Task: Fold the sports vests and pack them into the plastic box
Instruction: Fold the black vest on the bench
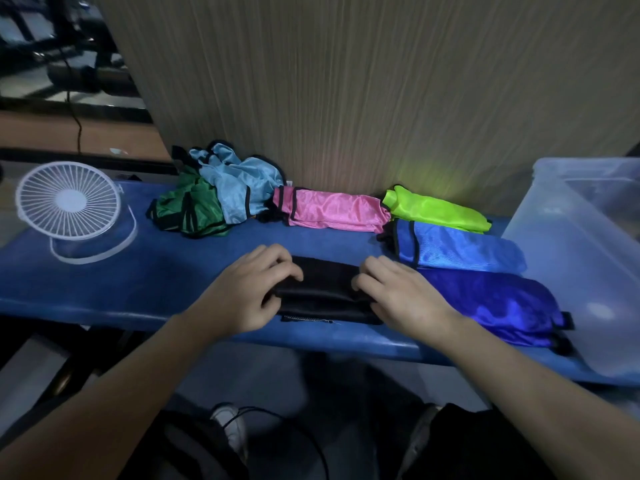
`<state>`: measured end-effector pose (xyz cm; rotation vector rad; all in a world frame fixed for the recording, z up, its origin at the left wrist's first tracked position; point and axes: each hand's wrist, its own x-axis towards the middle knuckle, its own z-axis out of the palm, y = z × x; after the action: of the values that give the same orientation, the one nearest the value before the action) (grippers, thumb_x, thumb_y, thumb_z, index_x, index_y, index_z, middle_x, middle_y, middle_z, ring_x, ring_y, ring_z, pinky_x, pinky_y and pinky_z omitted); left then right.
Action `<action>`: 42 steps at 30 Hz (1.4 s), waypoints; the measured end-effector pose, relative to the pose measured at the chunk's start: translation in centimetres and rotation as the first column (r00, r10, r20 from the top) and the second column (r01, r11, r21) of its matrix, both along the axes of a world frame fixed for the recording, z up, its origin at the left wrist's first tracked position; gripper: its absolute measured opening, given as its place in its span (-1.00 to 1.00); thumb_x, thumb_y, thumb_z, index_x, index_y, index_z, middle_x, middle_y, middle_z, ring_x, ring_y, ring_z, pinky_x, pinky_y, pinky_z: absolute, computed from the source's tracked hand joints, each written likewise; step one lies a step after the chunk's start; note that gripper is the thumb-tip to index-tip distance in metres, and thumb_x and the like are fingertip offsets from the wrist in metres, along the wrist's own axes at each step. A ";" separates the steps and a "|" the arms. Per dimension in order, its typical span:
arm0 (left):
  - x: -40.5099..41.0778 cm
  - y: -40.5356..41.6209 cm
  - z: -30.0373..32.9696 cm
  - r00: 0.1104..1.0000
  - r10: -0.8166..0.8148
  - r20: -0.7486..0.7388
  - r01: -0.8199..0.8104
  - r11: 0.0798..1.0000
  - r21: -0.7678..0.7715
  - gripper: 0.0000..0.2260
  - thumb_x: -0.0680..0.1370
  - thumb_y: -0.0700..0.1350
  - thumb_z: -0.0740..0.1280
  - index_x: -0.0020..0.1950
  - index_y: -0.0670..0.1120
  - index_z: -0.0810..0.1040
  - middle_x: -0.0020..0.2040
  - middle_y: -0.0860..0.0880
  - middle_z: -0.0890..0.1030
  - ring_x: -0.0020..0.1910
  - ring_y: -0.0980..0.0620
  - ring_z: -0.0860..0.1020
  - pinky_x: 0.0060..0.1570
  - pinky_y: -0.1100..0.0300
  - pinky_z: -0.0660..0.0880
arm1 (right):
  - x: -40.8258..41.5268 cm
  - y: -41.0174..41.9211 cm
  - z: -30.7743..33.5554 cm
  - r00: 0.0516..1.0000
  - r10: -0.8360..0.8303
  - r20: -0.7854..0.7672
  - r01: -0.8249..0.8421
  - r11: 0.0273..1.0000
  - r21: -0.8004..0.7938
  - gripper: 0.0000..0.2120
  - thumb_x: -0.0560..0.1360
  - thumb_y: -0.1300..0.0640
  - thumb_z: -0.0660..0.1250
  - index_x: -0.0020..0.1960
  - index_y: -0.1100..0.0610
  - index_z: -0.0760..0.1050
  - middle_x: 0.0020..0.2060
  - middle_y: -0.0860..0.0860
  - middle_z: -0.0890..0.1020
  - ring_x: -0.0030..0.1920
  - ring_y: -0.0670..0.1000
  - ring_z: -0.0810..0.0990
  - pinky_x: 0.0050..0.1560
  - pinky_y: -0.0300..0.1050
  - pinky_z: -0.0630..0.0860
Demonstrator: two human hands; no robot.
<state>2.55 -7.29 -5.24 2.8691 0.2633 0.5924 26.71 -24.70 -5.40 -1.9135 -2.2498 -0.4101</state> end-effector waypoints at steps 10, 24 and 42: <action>-0.9 -0.9 -1.7 0.996 0.006 -0.084 -0.006 1.000 0.005 -0.69 0.48 0.12 0.42 0.16 0.10 0.48 0.10 0.13 0.40 0.01 0.11 0.44 -0.02 0.13 0.46 | -1.4 -1.5 -1.1 0.995 0.101 0.005 -0.101 0.993 0.056 -0.79 0.42 0.29 0.23 0.01 0.14 0.51 -0.11 0.07 0.49 -0.15 0.11 0.43 -0.19 -0.02 0.43; -0.5 -0.9 -1.9 1.000 -0.005 -0.004 0.005 1.000 0.002 -0.76 0.53 0.23 0.36 0.00 0.09 0.53 -0.07 0.15 0.42 -0.13 0.16 0.38 -0.10 0.22 0.33 | -2.3 -1.5 -0.9 0.986 0.078 -0.151 -0.091 0.993 -0.078 -0.78 0.56 -0.09 0.28 0.01 0.06 0.49 -0.10 -0.02 0.46 -0.08 0.06 0.46 -0.06 -0.02 0.46; 1.7 -0.6 -5.5 0.958 0.219 -0.188 -0.220 0.975 0.013 -0.31 0.60 0.37 -0.20 0.65 0.05 0.05 0.64 0.05 0.11 0.61 0.11 0.05 0.57 0.13 -0.05 | -3.6 0.1 -4.8 0.953 -0.274 -0.128 0.253 0.954 -0.160 -0.16 0.57 -0.40 -0.02 0.59 0.20 0.12 0.59 0.14 0.17 0.58 0.15 0.15 0.52 0.17 0.19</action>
<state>4.20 -7.93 -10.72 2.9117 0.6189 0.3524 23.08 -24.57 -10.19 -2.2456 -1.9834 -0.1340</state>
